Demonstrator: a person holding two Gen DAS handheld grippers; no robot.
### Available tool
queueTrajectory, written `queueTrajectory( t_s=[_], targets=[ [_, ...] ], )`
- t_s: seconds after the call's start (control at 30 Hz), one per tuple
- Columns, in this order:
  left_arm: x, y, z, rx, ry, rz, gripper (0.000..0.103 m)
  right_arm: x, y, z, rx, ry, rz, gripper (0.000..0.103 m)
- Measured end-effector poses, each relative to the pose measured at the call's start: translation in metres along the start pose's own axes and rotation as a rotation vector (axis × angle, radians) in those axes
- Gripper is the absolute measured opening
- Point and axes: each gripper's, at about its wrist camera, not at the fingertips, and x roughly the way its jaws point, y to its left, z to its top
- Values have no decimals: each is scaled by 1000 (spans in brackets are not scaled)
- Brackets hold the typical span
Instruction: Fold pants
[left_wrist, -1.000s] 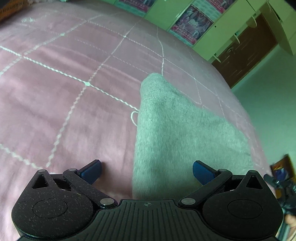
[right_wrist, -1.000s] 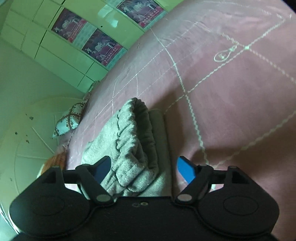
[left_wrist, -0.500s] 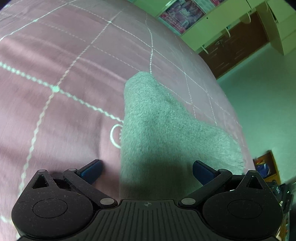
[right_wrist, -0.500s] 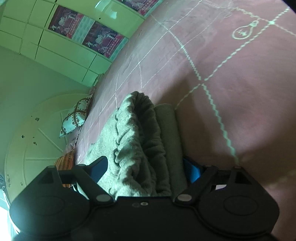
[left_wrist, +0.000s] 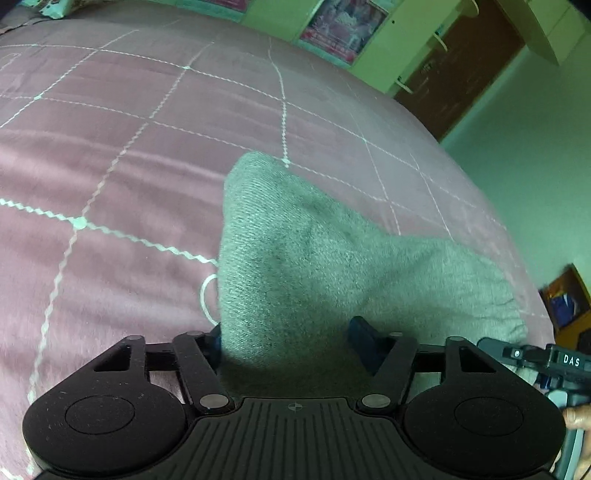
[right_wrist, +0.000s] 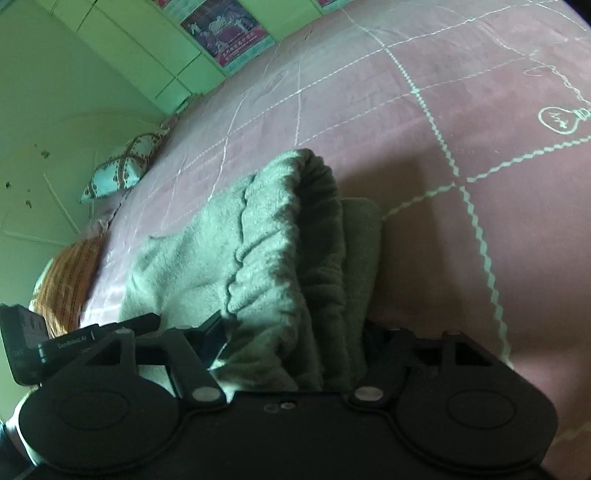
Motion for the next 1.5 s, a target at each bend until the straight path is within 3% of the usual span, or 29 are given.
queueTrajectory(
  t_s=[0.13, 0.27, 0.93, 1.5],
  targets=[
    [-12, 6, -2, -55, -44, -27, 39, -10, 5, -4, -16, -14, 13, 45],
    [-30, 4, -7, -56, -75, -48, 31, -22, 14, -2, -50, -27, 26, 41],
    [-120, -26, -34, 24, -184, -102, 29, -92, 74, -3, -216, -118, 94, 39],
    [-153, 19, -21, -11, -250, -69, 29, -68, 130, 10, -337, -93, 168, 38]
  ],
)
